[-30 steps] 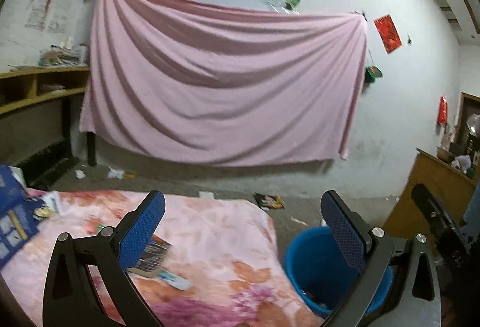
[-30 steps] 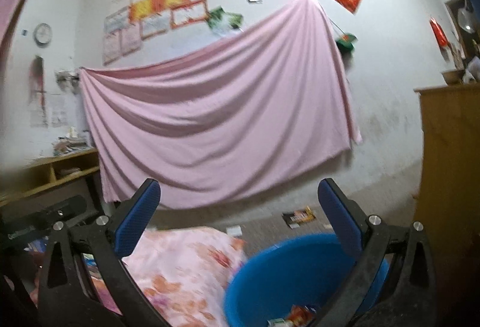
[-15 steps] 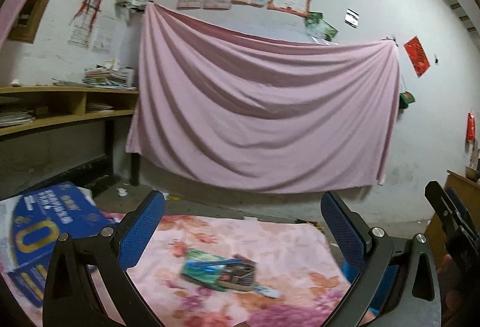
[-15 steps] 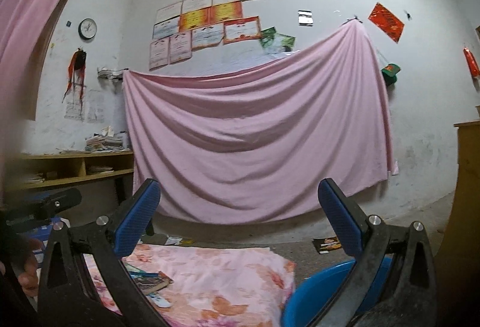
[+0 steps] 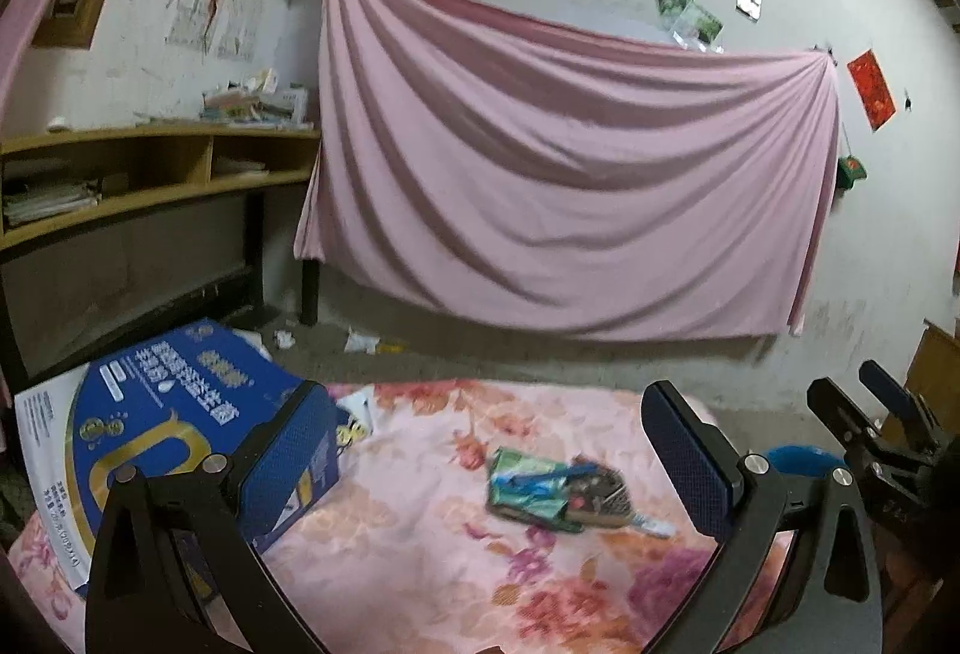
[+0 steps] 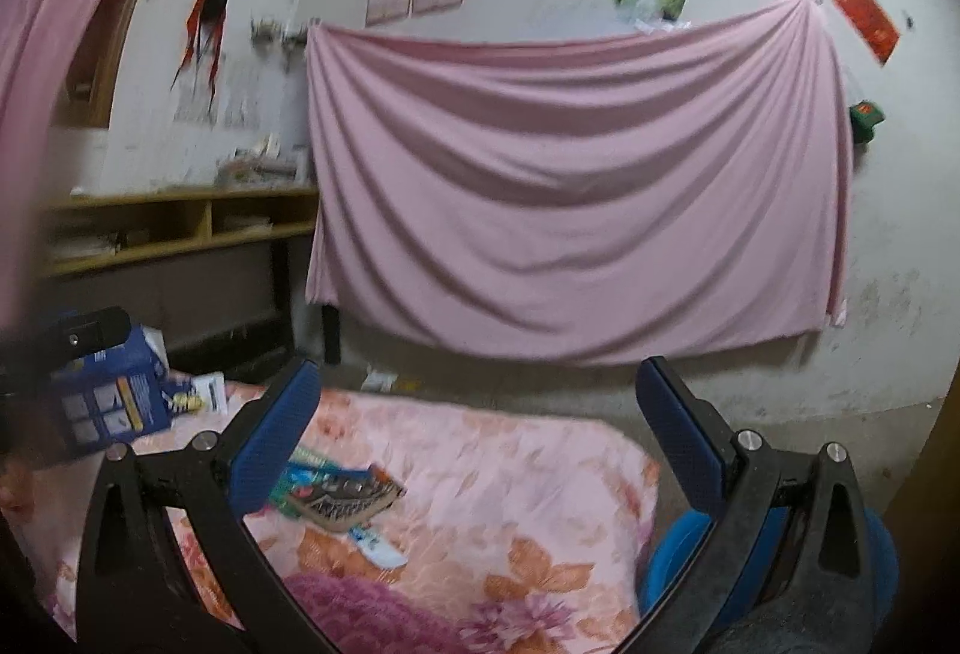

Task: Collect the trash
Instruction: 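Withdraw both tools from the bucket back over the trash on the bed, then grasp green wrapper with left tool while right tool grasps white-blue strip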

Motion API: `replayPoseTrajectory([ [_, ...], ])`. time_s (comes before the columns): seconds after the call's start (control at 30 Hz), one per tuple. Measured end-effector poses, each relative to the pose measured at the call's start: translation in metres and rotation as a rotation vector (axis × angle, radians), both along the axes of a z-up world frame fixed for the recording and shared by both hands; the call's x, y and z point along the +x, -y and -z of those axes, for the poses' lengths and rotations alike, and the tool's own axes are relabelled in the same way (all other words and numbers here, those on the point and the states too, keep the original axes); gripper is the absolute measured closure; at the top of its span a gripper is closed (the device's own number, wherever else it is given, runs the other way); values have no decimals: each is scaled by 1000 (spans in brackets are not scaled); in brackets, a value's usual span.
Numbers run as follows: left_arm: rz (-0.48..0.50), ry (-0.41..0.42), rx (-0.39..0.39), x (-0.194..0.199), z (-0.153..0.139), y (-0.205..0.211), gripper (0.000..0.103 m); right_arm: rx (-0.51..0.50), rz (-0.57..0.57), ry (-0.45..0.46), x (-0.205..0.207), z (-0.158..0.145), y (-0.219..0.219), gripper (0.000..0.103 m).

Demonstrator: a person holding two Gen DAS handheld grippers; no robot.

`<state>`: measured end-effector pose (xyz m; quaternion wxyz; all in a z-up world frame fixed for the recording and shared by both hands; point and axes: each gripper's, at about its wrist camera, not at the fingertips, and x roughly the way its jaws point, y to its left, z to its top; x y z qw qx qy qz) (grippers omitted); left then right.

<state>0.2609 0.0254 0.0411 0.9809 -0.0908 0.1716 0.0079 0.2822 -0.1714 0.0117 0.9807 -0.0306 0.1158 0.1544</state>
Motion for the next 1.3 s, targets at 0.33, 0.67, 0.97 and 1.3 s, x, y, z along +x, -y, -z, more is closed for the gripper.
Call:
replayPoseTrajectory([
  [0.33, 85, -176, 14, 32, 33, 5, 2, -58, -72, -239, 34, 33, -16, 0],
  [0.67, 202, -407, -114, 77, 69, 5, 35, -110, -168, -475, 59, 64, -32, 27],
  [0.97, 262, -524, -243, 108, 88, 2, 53, -156, -257, -636, 74, 88, -48, 30],
  [1.3, 296, -578, -299, 126, 96, 6, 77, -174, -309, -731, 84, 103, -58, 48],
])
